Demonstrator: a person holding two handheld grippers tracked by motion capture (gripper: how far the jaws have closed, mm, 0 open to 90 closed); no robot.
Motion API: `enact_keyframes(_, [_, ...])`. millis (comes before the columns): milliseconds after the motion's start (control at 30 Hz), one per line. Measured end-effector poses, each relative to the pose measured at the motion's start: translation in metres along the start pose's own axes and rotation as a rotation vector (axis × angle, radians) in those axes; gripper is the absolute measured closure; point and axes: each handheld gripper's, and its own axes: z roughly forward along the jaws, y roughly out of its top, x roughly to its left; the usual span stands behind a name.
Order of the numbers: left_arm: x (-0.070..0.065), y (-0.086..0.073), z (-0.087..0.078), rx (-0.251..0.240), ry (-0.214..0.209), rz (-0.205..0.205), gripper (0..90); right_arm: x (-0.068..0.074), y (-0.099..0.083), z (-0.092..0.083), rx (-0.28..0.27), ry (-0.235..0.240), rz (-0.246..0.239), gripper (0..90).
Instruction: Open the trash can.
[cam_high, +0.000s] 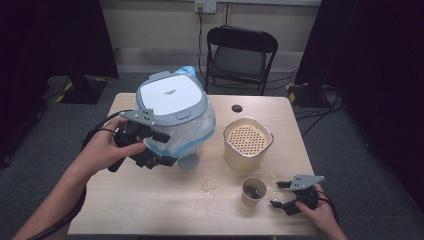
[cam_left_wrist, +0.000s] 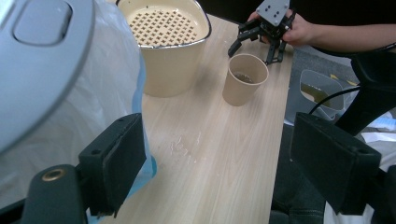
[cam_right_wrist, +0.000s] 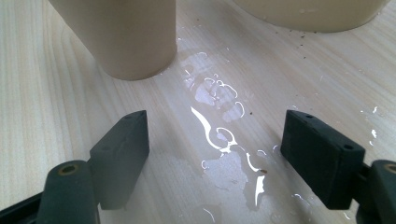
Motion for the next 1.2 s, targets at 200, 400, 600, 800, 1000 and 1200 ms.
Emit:
enact_keyframes(200, [0.003,0.015,-0.002,-0.011,-0.007,0.015,18.0,0.0,0.0,0.0,-0.001,0.0,-0.002,23.0])
enact_keyframes(400, [0.008,0.029,-0.003,-0.021,0.002,0.017,18.1,0.0,0.0,0.0,-0.001,0.0,-0.002,23.1])
enact_keyframes(600, [0.015,0.038,0.001,-0.009,0.02,0.022,18.0,0.0,0.0,0.0,-0.001,0.0,-0.003,23.0])
enact_keyframes(800, [0.019,0.044,0.009,-0.006,0.032,0.037,18.2,0.0,0.0,0.0,-0.001,0.0,-0.001,23.0])
enact_keyframes(1000, [0.023,0.047,0.016,-0.012,0.051,0.061,20.3,0.0,0.0,0.0,-0.001,0.0,-0.002,23.0])
enact_keyframes(1200, [0.029,0.048,0.02,-0.019,0.082,0.071,25.9,0.0,0.0,0.0,-0.001,-0.001,-0.001,23.0])
